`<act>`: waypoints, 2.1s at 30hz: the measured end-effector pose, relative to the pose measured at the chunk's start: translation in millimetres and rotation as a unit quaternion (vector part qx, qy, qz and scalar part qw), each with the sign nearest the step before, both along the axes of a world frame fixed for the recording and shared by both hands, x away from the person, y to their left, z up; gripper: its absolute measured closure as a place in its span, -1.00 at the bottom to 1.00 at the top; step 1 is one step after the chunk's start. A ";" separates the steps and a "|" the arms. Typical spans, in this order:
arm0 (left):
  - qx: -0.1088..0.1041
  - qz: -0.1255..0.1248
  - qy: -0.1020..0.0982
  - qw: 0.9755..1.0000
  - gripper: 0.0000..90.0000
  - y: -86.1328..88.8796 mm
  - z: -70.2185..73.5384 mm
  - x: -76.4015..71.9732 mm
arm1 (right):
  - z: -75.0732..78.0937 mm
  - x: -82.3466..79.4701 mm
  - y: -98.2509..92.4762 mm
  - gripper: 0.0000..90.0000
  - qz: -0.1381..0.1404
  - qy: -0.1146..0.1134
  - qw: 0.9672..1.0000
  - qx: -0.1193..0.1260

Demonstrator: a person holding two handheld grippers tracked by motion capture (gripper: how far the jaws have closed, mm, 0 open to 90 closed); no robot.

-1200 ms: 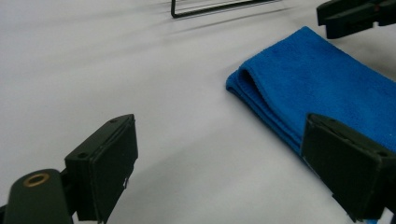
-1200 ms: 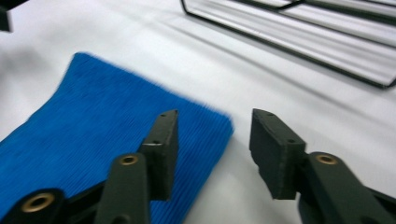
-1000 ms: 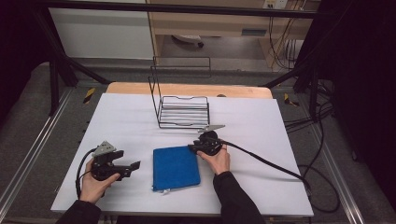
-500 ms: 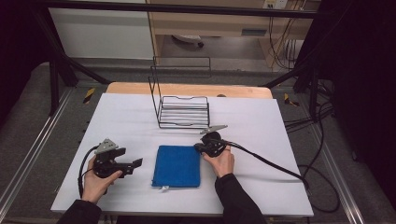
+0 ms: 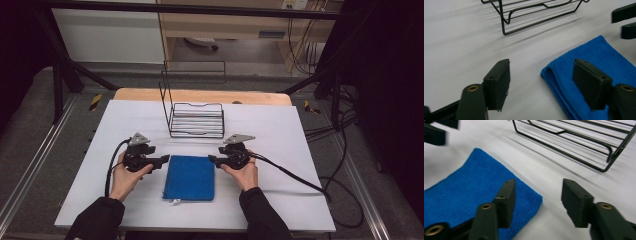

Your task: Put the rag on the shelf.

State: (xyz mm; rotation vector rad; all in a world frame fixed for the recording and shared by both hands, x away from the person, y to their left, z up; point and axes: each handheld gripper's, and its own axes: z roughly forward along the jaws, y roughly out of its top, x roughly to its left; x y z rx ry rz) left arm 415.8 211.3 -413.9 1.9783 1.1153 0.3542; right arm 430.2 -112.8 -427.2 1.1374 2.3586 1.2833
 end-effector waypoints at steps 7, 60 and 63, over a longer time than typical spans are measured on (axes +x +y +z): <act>0.015 -0.012 0.034 0.999 -0.02 -19.2 -15.2 14.8 | 1.4 -6.7 -10.7 -0.32 0.011 -0.002 1.000 0.005; 0.031 -0.041 0.043 0.998 0.85 -31.3 -35.4 13.7 | -27.5 6.3 12.0 0.62 -0.016 0.076 0.997 0.000; 0.030 -0.041 0.043 0.998 0.85 -31.2 -35.5 13.6 | -27.4 6.2 12.3 0.73 -0.017 0.088 0.996 0.006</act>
